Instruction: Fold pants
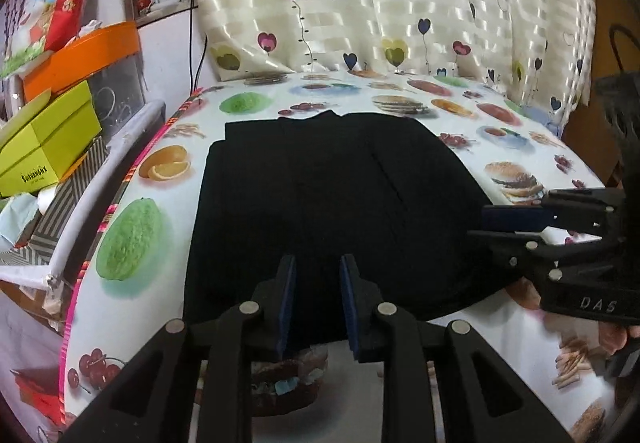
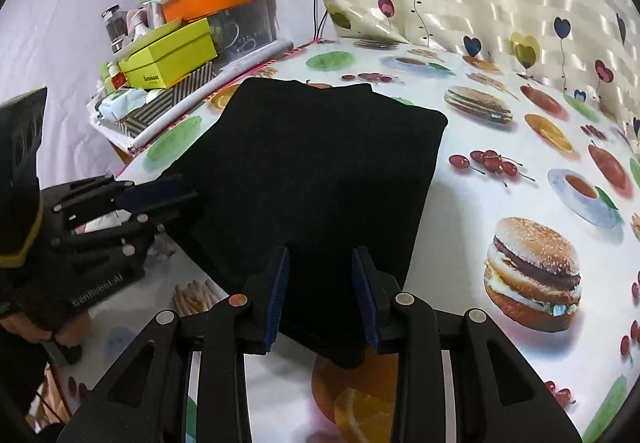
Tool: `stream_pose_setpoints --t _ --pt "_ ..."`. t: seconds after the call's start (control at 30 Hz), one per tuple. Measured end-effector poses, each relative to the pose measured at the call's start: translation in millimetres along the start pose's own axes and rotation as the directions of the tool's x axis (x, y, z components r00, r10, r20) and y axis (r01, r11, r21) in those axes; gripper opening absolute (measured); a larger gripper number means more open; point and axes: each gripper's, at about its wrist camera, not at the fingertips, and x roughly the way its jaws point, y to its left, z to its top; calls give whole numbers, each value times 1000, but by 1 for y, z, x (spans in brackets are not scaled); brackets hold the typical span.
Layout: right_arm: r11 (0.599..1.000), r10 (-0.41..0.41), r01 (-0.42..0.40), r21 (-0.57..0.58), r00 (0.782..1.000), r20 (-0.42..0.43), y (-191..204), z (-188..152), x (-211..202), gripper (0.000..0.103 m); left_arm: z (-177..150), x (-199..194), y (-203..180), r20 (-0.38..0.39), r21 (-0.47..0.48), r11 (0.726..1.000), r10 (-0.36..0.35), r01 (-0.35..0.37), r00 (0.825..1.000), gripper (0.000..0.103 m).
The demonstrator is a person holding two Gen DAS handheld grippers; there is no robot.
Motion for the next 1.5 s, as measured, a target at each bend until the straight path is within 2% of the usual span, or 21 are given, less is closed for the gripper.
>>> stream_pose_setpoints --t 0.33,0.4,0.47,0.6,0.87,1.1,1.23,1.4,1.5 --pt "1000 -14 14 -4 999 49 10 -17 -35 34 -10 -32 3 14 -109 994 24 -22 1000 25" --pt "1000 -15 15 3 999 45 12 -24 -39 38 -16 -38 0 4 -126 992 29 -28 1000 25" --pt "1000 -8 8 11 999 39 15 -32 -43 46 -23 -43 -5 -6 -133 990 41 -41 999 25" --pt "1000 -12 11 5 1000 19 21 -46 -46 46 -35 -52 -13 -14 -141 987 71 -73 997 25" --pt "999 -35 35 -20 999 -27 28 -67 -39 46 -47 -47 -18 -61 -156 980 112 -120 992 25" --pt "998 -59 59 -13 998 -33 26 -68 -36 46 -56 -36 -19 -112 -140 976 149 -164 982 26" --pt "997 -76 75 -12 997 -34 25 -67 -34 47 -57 -37 -20 -110 -145 975 155 -170 982 28" --pt "994 -99 97 -46 994 -43 32 -66 -31 54 -58 -37 -14 -112 -172 970 153 -171 982 37" --pt "991 -117 113 -70 992 -48 36 -67 -28 58 -59 -36 -13 -111 -178 970 149 -167 983 38"
